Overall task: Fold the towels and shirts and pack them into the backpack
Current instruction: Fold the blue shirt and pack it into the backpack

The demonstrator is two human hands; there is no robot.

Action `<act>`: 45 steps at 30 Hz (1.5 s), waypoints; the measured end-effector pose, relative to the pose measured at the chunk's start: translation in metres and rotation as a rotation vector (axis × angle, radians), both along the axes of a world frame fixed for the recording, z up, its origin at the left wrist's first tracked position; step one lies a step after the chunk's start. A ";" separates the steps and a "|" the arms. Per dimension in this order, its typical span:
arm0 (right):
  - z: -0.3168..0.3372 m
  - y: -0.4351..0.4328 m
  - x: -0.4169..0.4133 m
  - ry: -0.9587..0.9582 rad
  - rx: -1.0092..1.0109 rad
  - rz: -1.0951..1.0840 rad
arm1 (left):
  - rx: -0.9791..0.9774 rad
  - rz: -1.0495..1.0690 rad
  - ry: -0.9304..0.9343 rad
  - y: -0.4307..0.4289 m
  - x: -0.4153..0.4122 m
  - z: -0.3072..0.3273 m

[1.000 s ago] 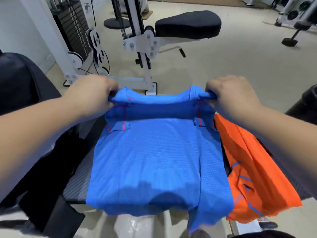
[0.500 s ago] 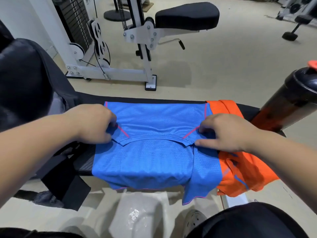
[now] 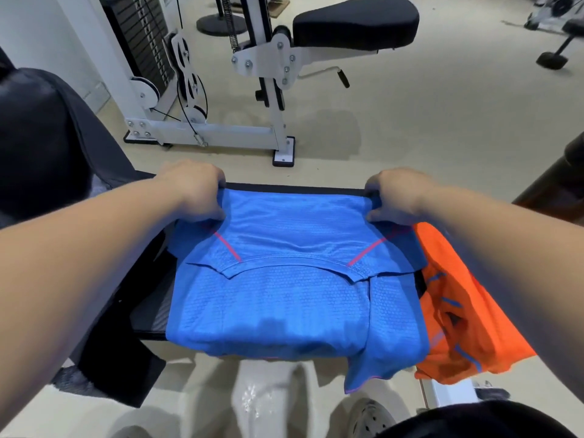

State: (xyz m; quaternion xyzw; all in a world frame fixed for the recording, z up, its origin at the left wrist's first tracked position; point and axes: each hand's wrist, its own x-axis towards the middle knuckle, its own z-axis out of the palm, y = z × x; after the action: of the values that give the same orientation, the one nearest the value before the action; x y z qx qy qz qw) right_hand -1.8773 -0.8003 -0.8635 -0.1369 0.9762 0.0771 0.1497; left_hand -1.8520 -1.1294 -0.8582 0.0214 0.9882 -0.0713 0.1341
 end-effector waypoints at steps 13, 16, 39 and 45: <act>0.017 0.009 -0.044 0.150 -0.019 -0.036 | 0.111 -0.062 0.224 -0.004 -0.055 0.007; 0.021 0.010 -0.050 0.360 -0.145 -0.108 | 0.115 -0.071 0.448 -0.001 -0.060 0.013; 0.004 0.025 0.091 0.205 -0.454 0.054 | 0.633 -0.032 0.164 -0.020 0.082 0.008; -0.009 0.006 0.039 0.097 -0.566 -0.101 | 0.739 0.158 0.149 0.006 0.050 -0.009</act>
State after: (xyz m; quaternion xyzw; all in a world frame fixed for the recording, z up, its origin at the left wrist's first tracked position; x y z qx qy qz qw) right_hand -1.8385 -0.7943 -0.8726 -0.1207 0.9704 -0.1995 0.0622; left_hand -1.8019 -1.1239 -0.8672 -0.0130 0.9530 0.2987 0.0501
